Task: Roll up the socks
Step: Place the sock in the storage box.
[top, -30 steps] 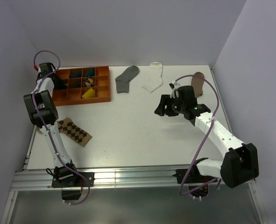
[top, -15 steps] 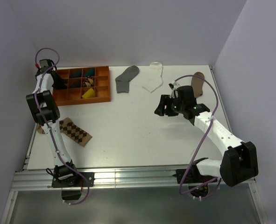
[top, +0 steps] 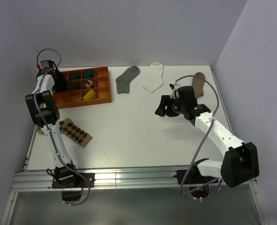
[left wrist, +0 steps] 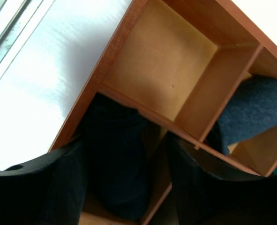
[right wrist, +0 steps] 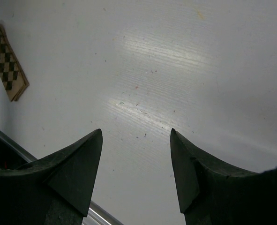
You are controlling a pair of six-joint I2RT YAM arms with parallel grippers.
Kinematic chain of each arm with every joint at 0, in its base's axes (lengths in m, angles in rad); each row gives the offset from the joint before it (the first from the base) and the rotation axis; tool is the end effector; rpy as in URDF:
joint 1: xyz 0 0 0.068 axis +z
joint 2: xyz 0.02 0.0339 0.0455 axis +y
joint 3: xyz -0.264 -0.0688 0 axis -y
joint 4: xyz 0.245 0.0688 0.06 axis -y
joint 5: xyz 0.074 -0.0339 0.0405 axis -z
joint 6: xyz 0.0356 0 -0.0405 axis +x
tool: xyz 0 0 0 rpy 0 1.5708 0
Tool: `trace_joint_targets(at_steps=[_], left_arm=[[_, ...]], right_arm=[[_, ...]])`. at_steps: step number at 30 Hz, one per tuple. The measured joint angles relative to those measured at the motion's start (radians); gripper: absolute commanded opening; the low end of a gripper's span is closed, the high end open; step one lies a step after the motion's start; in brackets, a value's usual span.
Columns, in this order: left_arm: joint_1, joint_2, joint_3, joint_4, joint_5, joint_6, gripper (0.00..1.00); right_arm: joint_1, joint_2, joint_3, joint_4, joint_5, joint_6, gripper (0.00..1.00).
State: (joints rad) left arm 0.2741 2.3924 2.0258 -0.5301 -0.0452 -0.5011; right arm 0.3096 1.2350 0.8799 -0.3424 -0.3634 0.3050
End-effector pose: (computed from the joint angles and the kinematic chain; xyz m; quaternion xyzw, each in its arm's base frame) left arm 0.5116 0.1455 0.1759 -0.3635 0.8707 -0.0163 0.3309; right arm 0.2493 0.0930 0.2649 -0.0785 0.8911 0.2819 0.3469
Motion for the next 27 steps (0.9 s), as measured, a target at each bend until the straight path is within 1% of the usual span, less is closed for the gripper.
trace_joint_targets(at_steps=[12,17,22,23,27], left_arm=[[0.004,-0.095,-0.095,0.008,-0.025,-0.028,0.72],[0.005,-0.151,-0.129,0.019,-0.05,-0.042,0.68],[0.002,-0.213,-0.171,0.066,-0.074,-0.045,0.58],[0.001,-0.217,-0.171,0.076,-0.077,-0.046,0.51],[-0.001,-0.218,-0.174,0.111,-0.08,-0.053,0.44]], right_arm=[[0.0,-0.003,-0.006,0.007,0.0,-0.002,0.67],[0.0,-0.003,-0.006,0.007,0.0,-0.006,0.67],[0.0,-0.003,-0.006,0.008,0.0,-0.008,0.67],[0.0,-0.003,-0.006,0.008,0.0,-0.008,0.67],[0.0,-0.005,-0.013,0.013,0.0,-0.008,0.66]])
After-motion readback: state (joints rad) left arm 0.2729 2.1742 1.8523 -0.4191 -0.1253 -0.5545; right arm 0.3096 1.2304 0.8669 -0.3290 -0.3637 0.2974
